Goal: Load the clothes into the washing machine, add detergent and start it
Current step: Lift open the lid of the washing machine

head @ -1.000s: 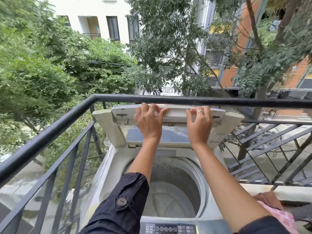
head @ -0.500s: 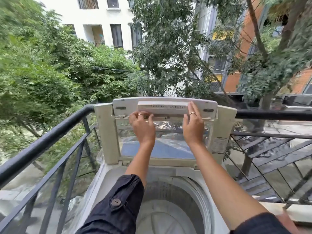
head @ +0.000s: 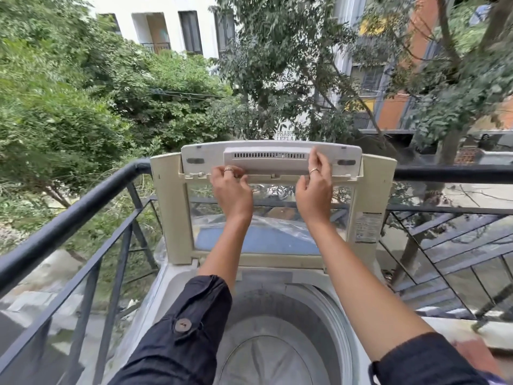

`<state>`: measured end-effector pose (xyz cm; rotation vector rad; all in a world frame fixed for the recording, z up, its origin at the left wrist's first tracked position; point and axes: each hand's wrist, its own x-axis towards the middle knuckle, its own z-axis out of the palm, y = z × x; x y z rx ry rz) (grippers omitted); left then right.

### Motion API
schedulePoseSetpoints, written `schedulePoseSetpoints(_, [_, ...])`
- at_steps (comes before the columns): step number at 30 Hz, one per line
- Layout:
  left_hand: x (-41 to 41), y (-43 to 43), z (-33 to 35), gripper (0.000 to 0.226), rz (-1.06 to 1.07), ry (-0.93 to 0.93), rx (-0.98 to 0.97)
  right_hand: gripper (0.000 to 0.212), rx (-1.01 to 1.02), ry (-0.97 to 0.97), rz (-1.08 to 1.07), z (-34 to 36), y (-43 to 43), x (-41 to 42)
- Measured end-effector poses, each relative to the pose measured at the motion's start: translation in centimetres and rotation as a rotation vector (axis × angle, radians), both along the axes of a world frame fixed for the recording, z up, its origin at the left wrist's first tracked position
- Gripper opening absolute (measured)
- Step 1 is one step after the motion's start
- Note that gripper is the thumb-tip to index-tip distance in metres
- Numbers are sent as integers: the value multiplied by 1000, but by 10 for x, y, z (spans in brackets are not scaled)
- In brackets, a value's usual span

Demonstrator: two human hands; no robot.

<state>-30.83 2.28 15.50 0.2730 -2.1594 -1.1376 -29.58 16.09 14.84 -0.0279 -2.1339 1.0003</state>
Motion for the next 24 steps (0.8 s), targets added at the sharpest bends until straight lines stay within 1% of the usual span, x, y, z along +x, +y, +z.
schedulePoseSetpoints(2, [5, 1, -1, 8, 62, -27, -19, 59, 2, 14, -1, 0, -2, 3])
schedulePoseSetpoints(5, [15, 2, 0, 11, 116, -80, -14, 61, 28, -31, 15, 6, 1, 12])
schedulePoseSetpoints(7, [18, 0, -1, 15, 78, -86, 33, 63, 40, -72, 25, 7, 3, 18])
schedulePoseSetpoints(11, [34, 2, 2, 21, 30, -79, 192, 72, -18, -138, 46, 11, 3, 34])
schedulePoseSetpoints(15, [53, 10, 3, 20, 21, -88, 318, 79, -31, -181, 80, 14, 5, 46])
schedulePoseSetpoints(21, [73, 15, -3, 31, -69, -129, 343, 86, -20, -335, 163, 20, 6, 68])
schedulePoseSetpoints(24, [85, 19, -7, 30, -104, -138, 338, 84, -9, -371, 138, 19, 7, 80])
